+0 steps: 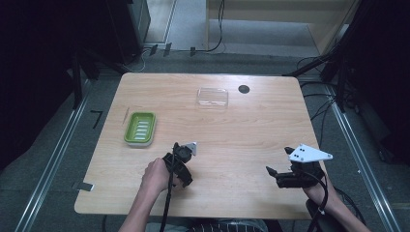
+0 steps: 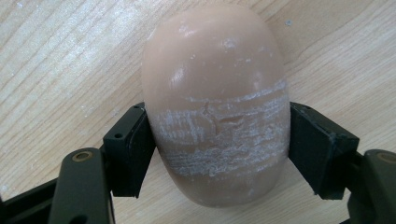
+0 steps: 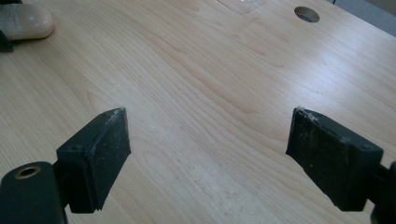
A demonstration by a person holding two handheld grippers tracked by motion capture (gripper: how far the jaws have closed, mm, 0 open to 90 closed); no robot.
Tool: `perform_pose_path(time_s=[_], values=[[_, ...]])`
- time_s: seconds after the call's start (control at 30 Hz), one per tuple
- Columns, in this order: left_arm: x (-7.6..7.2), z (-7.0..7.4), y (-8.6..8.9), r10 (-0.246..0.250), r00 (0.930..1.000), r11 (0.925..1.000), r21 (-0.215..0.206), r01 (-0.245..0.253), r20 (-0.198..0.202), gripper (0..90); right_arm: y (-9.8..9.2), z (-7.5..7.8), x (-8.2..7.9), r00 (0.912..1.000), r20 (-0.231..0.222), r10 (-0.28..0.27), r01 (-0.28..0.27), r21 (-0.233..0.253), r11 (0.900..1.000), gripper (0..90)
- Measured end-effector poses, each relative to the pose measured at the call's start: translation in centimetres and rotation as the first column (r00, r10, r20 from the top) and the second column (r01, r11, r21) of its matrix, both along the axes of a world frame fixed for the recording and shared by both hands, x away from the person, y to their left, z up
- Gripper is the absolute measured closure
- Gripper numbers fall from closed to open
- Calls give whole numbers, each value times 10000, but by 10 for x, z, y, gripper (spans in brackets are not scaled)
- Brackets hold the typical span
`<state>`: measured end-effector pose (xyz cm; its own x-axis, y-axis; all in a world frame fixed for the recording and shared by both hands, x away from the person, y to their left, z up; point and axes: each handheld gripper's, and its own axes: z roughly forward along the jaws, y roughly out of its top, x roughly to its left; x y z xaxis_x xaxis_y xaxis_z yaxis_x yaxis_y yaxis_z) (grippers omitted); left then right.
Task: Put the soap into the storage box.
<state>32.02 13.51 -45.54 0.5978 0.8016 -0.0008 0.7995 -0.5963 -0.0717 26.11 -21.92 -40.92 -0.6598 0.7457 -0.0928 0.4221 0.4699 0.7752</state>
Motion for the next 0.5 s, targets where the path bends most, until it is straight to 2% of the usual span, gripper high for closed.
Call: perform_pose_path(time_s=[0.5], values=[[-1,2,4,-145,9997,9997,-199,148,176,322,0,0,0,10000,-4,-2,2,30,10000,133]])
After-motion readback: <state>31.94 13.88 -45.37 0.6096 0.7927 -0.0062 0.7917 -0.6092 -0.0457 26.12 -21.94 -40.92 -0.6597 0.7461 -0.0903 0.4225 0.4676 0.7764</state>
